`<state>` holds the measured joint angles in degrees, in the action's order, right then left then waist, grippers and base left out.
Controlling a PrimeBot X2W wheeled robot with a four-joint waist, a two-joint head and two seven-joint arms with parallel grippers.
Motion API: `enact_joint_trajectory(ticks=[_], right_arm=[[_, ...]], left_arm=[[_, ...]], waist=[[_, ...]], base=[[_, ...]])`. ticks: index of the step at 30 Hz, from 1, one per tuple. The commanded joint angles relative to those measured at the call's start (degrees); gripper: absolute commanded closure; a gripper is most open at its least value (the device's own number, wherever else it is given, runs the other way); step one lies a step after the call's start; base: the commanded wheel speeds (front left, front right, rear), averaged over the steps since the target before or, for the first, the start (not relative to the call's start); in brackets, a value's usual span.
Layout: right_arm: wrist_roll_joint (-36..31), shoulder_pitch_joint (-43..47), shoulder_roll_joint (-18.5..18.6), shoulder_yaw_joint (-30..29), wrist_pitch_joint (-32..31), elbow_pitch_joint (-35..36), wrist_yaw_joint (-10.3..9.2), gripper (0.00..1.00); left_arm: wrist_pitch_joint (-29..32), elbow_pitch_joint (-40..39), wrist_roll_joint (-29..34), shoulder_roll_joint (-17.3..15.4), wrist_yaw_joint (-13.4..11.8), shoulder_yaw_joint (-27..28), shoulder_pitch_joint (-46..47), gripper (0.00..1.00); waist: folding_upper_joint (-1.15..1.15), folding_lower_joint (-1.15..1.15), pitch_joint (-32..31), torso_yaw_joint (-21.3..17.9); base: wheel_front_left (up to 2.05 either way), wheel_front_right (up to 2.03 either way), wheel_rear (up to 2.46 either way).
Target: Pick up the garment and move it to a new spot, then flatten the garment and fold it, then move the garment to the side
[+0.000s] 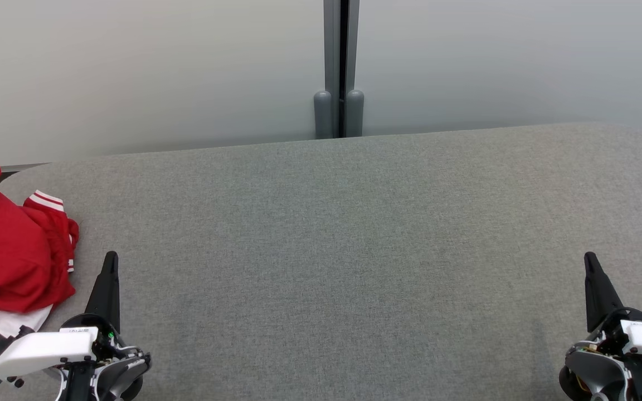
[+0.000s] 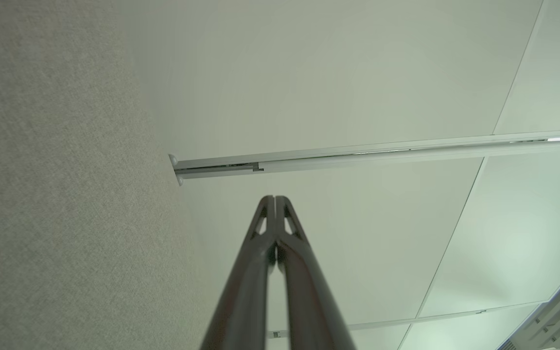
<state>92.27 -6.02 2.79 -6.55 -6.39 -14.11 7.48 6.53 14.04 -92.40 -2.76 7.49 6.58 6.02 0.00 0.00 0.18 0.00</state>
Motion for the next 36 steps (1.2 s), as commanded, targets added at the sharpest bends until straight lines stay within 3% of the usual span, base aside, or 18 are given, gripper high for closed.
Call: enact_joint_trajectory(ticks=[1,2,3,17,36], right_arm=[[0.29,-0.55,0.12,0.03,-0.2,-0.06,0.02,1.0],[0.29,-0.55,0.12,0.03,-0.2,-0.06,0.02,1.0],[-0.01,-0.01,0.0,0.0,0.0,0.01,0.0,0.0],[-3.89,-0.48,1.54,1.54,3.39,0.62,0.0,0.0],[-25.16,-1.82,5.35,3.79,8.21,3.05,0.01,0.0]], left_arm=[[0.15,0.02,-0.02,-0.12,0.22,0.13,0.5,1.0],[0.15,0.02,-0.02,-0.12,0.22,0.13,0.5,1.0],[-0.01,-0.01,0.01,0.0,0.0,0.0,0.01,0.0],[-3.64,-0.1,3.99,-0.51,-0.02,-3.52,2.0,0.0],[-8.25,-3.57,29.36,-0.17,-0.16,-4.16,3.08,0.0]], waist=[[0.0,0.0,0.0,0.0],[0.0,0.0,0.0,0.0],[0.0,0.0,0.0,0.0],[0.0,0.0,0.11,0.02],[0.0,0.0,0.22,0.02]], base=[[0.0,0.0,0.0],[0.0,0.0,0.0],[0.0,0.0,0.0],[0.0,0.0,0.0],[0.0,0.0,0.0]])
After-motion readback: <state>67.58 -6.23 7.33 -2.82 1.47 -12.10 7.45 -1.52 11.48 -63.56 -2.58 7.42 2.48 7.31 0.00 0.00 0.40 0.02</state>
